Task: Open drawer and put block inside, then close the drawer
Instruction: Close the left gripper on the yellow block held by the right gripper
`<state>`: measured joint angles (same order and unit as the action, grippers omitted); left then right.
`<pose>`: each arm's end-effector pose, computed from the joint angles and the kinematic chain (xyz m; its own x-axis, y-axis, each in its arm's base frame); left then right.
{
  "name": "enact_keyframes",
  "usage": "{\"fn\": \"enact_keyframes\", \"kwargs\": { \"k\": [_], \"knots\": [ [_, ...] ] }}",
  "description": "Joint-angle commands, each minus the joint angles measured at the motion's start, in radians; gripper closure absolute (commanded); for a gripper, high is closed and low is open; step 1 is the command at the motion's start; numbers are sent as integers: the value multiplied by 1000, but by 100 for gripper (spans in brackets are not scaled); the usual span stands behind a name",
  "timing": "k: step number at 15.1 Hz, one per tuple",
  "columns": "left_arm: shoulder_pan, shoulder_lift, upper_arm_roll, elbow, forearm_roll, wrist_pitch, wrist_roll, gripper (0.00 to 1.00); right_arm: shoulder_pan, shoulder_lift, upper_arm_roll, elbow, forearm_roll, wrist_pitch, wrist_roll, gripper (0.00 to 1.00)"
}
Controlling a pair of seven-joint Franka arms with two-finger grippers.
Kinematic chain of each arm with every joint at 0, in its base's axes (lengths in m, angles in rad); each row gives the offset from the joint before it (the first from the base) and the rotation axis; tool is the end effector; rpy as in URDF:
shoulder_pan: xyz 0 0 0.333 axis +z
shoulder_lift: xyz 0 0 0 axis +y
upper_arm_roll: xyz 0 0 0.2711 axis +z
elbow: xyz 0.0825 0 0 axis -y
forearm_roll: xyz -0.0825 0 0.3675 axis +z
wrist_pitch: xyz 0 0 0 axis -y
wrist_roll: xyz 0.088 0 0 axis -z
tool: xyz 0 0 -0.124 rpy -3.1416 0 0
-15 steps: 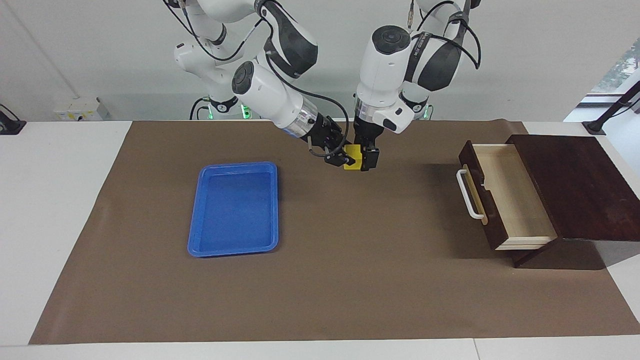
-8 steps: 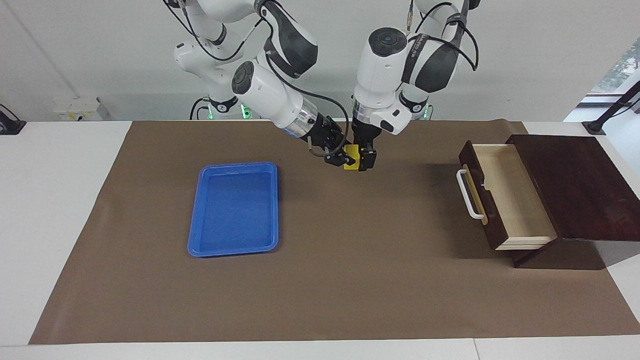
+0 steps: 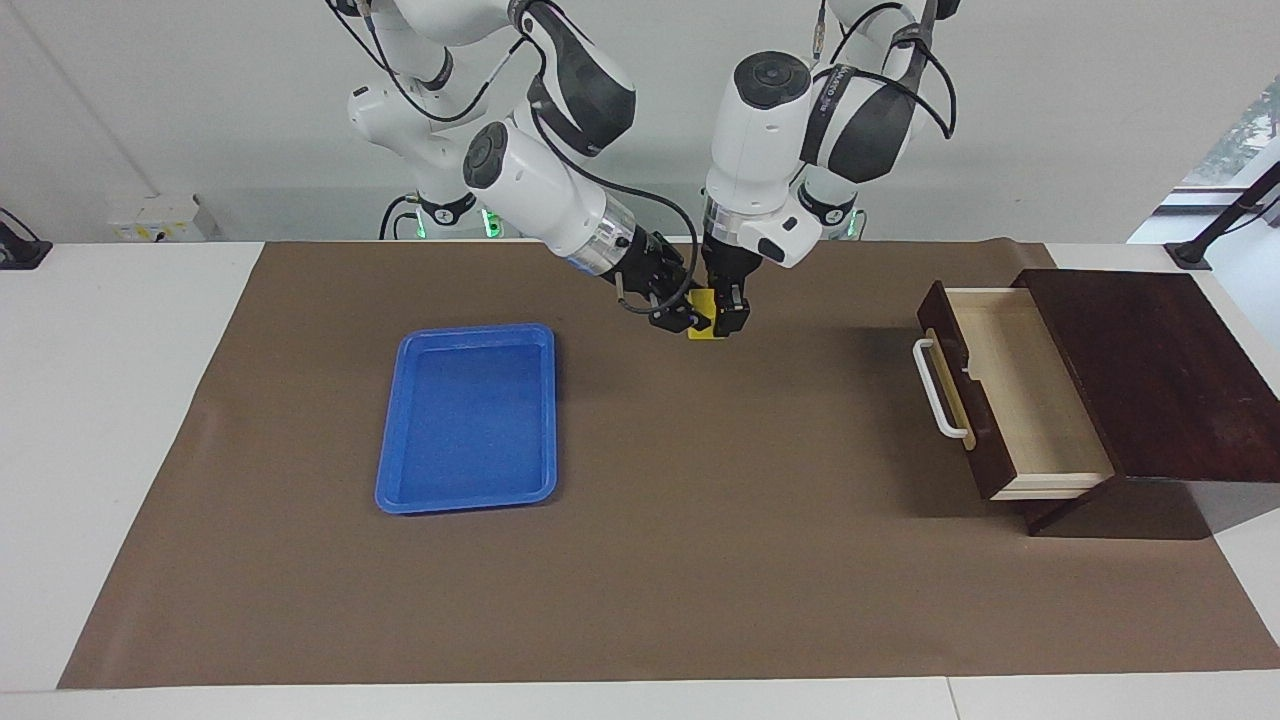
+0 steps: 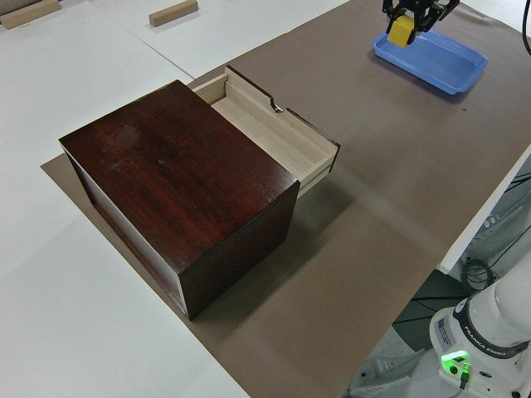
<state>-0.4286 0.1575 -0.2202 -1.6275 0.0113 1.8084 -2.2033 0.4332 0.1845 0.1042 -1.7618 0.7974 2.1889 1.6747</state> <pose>0.4754 -0.3512 0.4705 0.0158 0.9993 -0.0348 0.9998 -0.0156 0.0082 0.5191 0.3473 0.4424 0.0213 -0.7303 -0.6828 -0.9996 -0.0293 0.0001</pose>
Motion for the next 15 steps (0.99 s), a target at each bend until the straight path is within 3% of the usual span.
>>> {"fn": "enact_keyframes", "kwargs": {
  "k": [1, 9, 13, 14, 15],
  "knots": [
    [-21, 13, 13, 24, 10, -17, -13, 100, -10, 16, 2, 19, 34, 3, 11, 100],
    [-22, 14, 13, 21, 10, -14, -13, 100, -28, 16, -1, 19, 59, -9, 16, 100],
    [-22, 14, 13, 20, 10, -14, -12, 100, -40, 16, -4, 21, 57, -21, 16, 52],
    [-22, 14, 13, 18, 10, -14, -12, 100, -40, 16, -4, 21, 57, -21, 17, 32],
    [-22, 14, 13, 18, 10, -15, -12, 100, -39, 13, -6, 21, 56, -21, 17, 0]
  ]
}}
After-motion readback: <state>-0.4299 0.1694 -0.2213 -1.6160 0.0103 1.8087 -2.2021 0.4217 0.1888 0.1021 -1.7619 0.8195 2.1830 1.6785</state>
